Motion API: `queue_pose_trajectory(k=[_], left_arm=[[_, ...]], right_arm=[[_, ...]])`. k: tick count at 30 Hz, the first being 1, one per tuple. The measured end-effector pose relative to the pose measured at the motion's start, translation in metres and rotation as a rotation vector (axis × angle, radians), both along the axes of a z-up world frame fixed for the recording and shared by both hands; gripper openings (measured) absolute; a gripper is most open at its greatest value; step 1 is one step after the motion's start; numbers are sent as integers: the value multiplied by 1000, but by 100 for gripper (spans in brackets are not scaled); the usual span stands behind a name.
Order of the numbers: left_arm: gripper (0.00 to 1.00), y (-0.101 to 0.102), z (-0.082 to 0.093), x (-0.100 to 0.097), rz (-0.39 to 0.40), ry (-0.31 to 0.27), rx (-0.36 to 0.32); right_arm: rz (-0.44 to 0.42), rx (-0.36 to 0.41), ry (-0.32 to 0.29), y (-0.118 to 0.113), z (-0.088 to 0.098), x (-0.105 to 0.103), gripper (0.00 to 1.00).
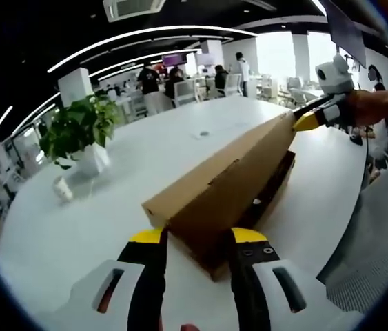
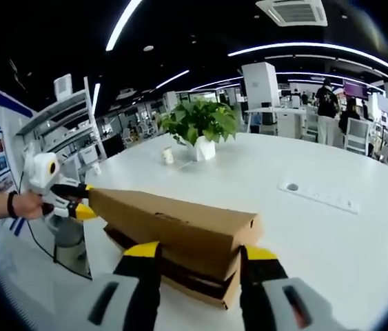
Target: Operate the shoe box by opening the lid, removing the specified soft item, and placing it in the target area until the item is outside and the box remains undamaged.
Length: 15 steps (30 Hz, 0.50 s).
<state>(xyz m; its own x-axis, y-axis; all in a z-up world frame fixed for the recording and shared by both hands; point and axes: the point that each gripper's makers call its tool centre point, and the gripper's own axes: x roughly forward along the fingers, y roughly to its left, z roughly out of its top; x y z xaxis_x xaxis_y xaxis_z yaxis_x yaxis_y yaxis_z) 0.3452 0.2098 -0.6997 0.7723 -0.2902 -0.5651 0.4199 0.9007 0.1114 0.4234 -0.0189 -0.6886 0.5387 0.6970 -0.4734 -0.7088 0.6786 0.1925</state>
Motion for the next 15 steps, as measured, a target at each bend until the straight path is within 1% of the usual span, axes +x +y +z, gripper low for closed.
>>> queue_pose_trajectory(k=[3,6,8,12,14,15], left_arm=[[33,2,5,4,16,-20,-2],[30,5,10,9,20,-45,35],[28,6,12,11,26,-53,42],[25,9,17,14,50,-74,20],[23,11,19,16,61,-88,33],[22,12,22,18,68,-95,28]], right_arm=[[-4,16,-9,0,6,5,43],[1,16,-26,2,13,8,43],[7,13,-42,4,18,12,43],[18,8,-68,6,26,17,43],[19,11,-78,7,29,20,43],[20,13,-87,7,32,22,43]])
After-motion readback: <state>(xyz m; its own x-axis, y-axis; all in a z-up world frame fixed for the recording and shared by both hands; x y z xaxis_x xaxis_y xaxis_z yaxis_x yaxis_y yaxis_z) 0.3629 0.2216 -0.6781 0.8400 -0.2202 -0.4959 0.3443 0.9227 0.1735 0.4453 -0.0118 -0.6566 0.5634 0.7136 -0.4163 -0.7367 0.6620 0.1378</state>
